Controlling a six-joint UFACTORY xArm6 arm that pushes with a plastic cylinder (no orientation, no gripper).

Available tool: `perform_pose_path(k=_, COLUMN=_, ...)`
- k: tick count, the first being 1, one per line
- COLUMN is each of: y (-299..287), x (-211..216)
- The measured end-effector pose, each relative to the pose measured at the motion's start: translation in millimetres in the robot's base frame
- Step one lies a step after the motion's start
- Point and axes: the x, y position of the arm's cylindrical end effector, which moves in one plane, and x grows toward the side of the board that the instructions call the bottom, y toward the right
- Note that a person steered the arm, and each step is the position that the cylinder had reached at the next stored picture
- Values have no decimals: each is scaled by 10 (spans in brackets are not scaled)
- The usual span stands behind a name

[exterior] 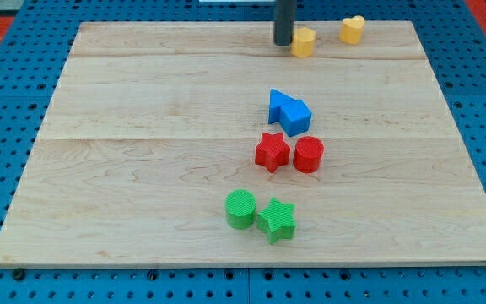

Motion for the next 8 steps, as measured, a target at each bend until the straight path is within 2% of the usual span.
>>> perform_pose_path(k=1, y=-104, x=159)
perform_pose_path(k=3, y=370, x=167)
perform_pose_path(k=8, y=379, x=167)
